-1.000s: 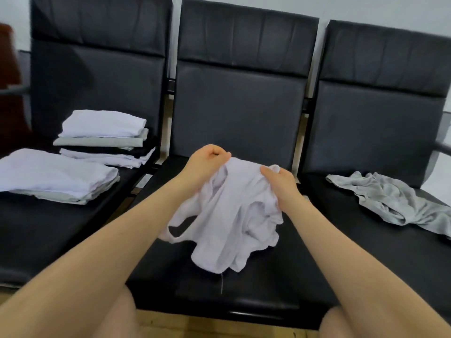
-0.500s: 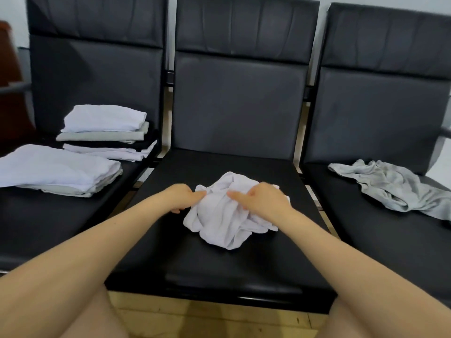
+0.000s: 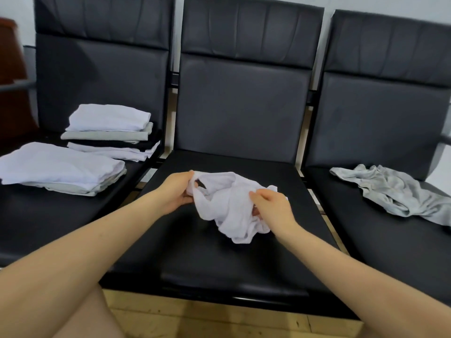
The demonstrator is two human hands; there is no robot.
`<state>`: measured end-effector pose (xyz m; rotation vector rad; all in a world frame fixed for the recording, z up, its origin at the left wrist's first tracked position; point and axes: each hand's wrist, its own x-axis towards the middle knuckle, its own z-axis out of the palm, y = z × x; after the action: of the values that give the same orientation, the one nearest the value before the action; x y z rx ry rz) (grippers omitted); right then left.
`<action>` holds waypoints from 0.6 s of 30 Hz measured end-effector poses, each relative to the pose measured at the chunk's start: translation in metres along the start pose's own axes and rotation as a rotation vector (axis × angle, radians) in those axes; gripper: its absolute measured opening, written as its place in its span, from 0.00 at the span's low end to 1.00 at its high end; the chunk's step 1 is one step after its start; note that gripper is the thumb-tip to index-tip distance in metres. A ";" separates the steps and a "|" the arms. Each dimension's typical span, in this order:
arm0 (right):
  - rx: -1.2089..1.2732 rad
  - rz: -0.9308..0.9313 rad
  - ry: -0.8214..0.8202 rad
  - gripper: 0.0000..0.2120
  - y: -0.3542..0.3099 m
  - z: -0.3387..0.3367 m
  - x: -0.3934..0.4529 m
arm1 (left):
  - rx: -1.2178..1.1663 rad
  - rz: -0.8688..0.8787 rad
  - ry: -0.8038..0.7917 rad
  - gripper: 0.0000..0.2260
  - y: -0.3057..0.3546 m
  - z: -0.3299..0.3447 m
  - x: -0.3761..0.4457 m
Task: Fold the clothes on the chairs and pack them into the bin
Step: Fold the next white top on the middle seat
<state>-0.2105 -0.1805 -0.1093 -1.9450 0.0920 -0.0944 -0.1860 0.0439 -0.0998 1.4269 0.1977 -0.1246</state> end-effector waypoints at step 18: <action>0.345 0.304 0.083 0.16 -0.002 -0.042 0.031 | 1.371 0.253 0.152 0.13 -0.007 -0.016 0.002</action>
<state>-0.1844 -0.2218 -0.0911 -1.5643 0.3987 0.0110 -0.1862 0.0589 -0.1089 2.8159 0.0266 0.0922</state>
